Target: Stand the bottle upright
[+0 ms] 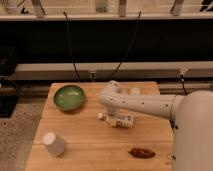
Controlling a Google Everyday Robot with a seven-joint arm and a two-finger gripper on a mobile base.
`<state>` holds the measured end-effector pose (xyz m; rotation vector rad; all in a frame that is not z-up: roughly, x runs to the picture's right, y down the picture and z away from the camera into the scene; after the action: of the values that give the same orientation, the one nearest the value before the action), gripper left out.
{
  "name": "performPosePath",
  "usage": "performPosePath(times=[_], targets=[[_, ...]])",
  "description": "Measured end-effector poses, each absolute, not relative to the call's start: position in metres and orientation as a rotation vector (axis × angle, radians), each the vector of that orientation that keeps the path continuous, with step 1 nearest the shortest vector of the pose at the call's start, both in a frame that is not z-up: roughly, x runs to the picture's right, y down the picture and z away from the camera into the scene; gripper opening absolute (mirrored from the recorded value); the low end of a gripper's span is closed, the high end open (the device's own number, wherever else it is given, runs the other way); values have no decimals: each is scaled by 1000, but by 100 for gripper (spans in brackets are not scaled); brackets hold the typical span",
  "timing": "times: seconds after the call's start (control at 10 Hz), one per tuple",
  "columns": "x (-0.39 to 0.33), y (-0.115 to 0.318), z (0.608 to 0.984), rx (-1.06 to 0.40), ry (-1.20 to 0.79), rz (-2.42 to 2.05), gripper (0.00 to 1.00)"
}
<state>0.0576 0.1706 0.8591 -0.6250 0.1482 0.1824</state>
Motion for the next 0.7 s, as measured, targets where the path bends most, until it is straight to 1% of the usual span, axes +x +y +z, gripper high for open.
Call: performPosePath(times=[0.2,0.5,0.7], targets=[[61,148,852,-609,135,212,0],[66,131,849,-602,104,243,0],[69,119,846,-599,49,277,0]])
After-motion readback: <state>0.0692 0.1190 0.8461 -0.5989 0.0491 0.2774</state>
